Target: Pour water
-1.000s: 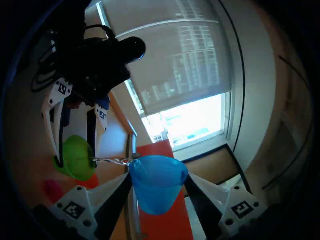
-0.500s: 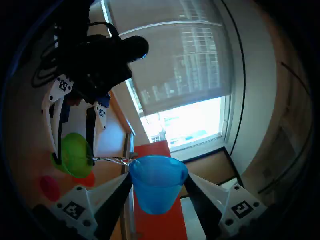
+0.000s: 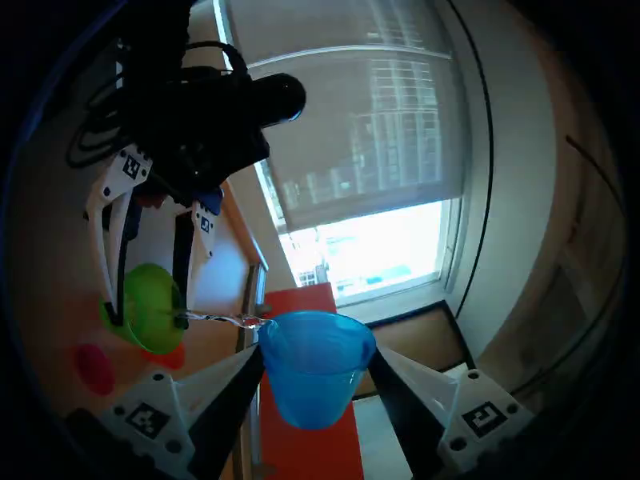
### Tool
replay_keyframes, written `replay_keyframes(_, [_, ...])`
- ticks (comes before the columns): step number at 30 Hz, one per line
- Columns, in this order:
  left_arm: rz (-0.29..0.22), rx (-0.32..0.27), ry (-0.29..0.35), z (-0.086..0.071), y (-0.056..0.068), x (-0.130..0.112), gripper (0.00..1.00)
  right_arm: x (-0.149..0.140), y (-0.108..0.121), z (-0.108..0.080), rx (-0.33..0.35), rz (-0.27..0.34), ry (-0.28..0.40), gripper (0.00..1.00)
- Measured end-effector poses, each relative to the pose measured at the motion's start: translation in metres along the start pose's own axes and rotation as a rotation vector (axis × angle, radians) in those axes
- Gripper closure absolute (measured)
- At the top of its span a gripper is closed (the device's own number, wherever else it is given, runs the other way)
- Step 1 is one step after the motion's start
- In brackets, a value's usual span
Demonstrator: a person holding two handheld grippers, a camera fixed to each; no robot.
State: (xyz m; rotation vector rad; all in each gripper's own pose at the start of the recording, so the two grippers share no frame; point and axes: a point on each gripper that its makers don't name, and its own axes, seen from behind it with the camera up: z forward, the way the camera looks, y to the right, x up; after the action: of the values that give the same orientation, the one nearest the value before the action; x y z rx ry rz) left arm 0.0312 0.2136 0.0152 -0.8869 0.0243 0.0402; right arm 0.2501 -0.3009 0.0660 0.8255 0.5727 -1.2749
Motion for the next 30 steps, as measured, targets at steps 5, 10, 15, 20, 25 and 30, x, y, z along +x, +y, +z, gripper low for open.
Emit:
replay_keyframes(5, [0.001, 0.003, -0.002, 0.0, -0.001, -0.0008, 0.1, 0.0008, 0.0004, -0.0005, -0.003, -0.016, 0.001, 0.09])
replay_keyframes(10, [0.002, 0.003, -0.003, 0.0001, -0.0013, -0.0006, 0.1, 0.0025, 0.0004, -0.001, -0.003, -0.029, 0.006, 0.09])
replay_keyframes(15, [0.002, 0.004, -0.003, 0.0003, -0.0017, 0.0013, 0.1, 0.0026, 0.001, -0.001, -0.003, -0.049, 0.006, 0.09])
replay_keyframes(20, [0.002, 0.005, 0.0, -0.0001, -0.0025, 0.0028, 0.1, 0.0038, 0.0005, -0.0007, -0.001, -0.065, 0.008, 0.09])
replay_keyframes(25, [0.0, 0.006, -0.001, -0.0001, -0.0035, 0.001, 0.1, 0.0049, 0.0002, -0.0003, -0.001, -0.079, 0.01, 0.09])
replay_keyframes(30, [0.0, 0.006, 0.0, -0.0011, -0.003, 0.0016, 0.1, 0.005, -0.0008, 0.0009, 0.001, -0.092, 0.009, 0.09])
